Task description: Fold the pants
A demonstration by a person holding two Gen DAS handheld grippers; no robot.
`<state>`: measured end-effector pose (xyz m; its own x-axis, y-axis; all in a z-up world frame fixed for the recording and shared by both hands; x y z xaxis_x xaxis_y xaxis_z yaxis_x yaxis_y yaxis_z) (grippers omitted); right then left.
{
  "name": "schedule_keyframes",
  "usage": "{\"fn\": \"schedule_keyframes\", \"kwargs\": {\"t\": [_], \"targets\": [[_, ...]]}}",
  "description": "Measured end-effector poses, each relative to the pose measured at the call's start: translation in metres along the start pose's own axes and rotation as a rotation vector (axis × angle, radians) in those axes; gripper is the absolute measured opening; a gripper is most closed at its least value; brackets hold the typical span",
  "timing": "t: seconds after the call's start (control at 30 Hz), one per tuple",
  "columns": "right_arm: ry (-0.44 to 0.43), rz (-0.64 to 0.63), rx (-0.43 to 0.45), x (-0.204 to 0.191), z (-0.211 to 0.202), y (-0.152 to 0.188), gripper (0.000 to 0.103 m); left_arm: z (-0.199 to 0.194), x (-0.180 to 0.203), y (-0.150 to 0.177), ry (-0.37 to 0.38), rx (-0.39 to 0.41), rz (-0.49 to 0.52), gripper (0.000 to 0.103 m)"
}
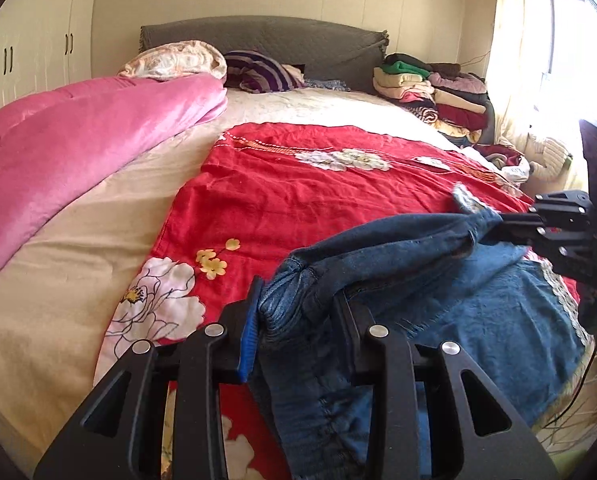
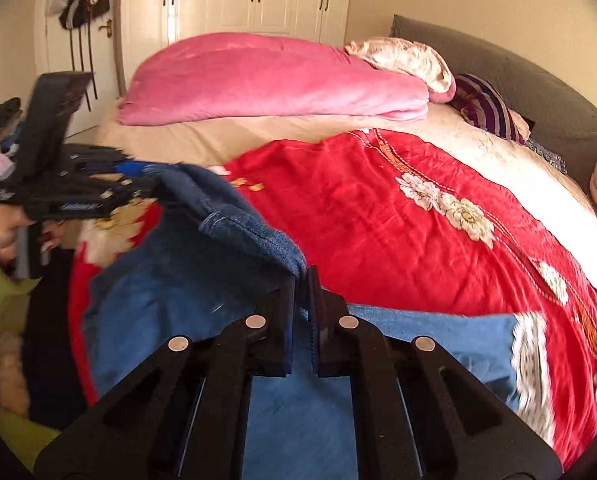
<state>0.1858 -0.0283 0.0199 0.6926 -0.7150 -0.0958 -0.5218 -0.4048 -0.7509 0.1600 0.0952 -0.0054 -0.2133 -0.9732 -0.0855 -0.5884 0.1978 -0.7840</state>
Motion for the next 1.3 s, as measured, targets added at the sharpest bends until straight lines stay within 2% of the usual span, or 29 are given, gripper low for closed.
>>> {"fn": "schedule_keyframes", "kwargs": {"t": [0.23, 0.4, 0.63, 0.8, 0.83, 1.0, 1.1, 1.2, 1.3], "targets": [[-0.047, 0.037, -0.029, -0.032, -0.034, 0.055, 0.002, -0.034, 0.025, 0.024, 0.062, 0.017, 0.024, 0.031], [-0.075, 0.027, -0.107, -0.054, -0.04, 0.094, 0.002, -0.046, 0.042, 0.062, 0.127, -0.045, 0.046, 0.031], [-0.124, 0.028, -0.183, -0.078, -0.035, 0.131, 0.002, -0.049, 0.045, 0.089, 0.149, -0.095, 0.031, 0.031], [-0.151, 0.035, -0.226, -0.088, -0.023, 0.148, 0.002, -0.048, 0.042, 0.1, 0.133, -0.138, 0.043, 0.039], [-0.148, 0.031, -0.229, -0.091, -0.023, 0.151, 0.002, -0.05, 0.042, 0.102, 0.126, -0.14, 0.046, 0.043], [-0.154, 0.032, -0.236, -0.094, -0.017, 0.157, 0.002, -0.082, 0.037, 0.104, 0.115, -0.117, 0.046, 0.046], [-0.163, 0.029, -0.242, -0.095, -0.015, 0.159, 0.002, -0.092, 0.032, 0.089, 0.086, -0.086, 0.029, 0.043], [-0.165, 0.035, -0.249, -0.096, -0.013, 0.161, 0.004, -0.084, 0.054, 0.067, 0.147, -0.056, 0.052, 0.043], [-0.188, 0.056, -0.287, -0.098, -0.019, 0.163, 0.014, -0.054, 0.083, 0.071, 0.202, -0.126, 0.117, 0.034]]}}
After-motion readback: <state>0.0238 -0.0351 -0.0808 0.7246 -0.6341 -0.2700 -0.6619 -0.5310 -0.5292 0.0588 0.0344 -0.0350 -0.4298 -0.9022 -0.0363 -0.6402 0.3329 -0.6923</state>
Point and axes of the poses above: each gripper's, at about its wrist camera, not at the fingertips, and z roughly the way its jaws point, x to its right, y to its underside, the point moved 7 cm from there along z, roughly the way its jaws point, and after that the axes turned 13 degrees about z, right-handed, at the moved point
